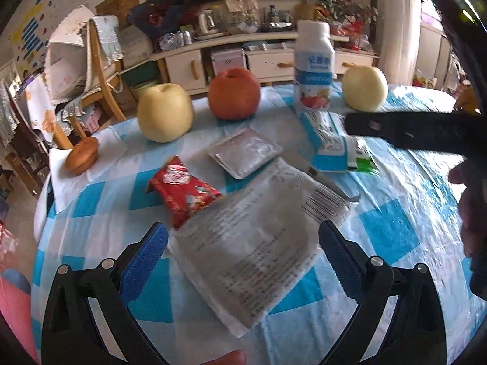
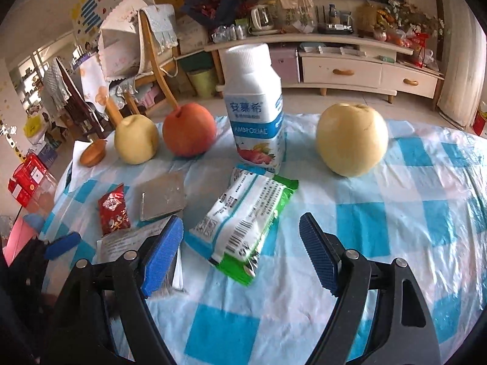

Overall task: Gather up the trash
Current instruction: 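Move both open grippers back over the table toward the paper bag and green bag, then grasp the white paper bag with the left gripper while the right grasps the green-white bag, then carry the paper bag and green-white bag over the pink basin and release both, then move both open grippers back over the table toward the red wrapper and foil packet, then grasp the red snack wrapper with the left gripper while the right grasps the foil packet, then carry the red wrapper and foil packet over the pink basin and release both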

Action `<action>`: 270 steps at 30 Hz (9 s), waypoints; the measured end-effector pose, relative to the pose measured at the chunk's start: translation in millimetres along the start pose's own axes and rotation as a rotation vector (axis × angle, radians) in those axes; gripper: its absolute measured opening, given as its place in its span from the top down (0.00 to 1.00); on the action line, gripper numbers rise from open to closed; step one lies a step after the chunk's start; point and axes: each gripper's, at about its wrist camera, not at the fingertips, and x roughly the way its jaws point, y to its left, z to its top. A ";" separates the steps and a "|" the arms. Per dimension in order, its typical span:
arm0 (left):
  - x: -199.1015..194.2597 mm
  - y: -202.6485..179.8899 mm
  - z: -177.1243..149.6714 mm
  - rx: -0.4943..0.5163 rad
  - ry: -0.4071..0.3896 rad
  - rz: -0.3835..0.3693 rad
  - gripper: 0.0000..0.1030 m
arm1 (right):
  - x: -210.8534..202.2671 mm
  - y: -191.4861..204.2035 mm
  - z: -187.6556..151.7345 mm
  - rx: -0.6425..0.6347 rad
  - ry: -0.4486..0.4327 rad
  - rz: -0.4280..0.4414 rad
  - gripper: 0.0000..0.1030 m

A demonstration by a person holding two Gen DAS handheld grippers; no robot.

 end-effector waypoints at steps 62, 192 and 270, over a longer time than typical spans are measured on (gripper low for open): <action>-59.2 37.2 -4.5 -0.089 -0.107 -0.061 0.61 | -35.7 14.3 -14.7 -0.013 -0.020 0.059 0.61; 13.4 152.8 3.6 -0.505 0.008 0.256 0.07 | 105.2 119.6 39.6 -0.413 0.182 0.096 0.39; -213.0 412.5 -185.4 -0.684 -0.098 0.434 0.53 | -23.5 521.1 -53.7 -0.694 0.140 0.615 0.39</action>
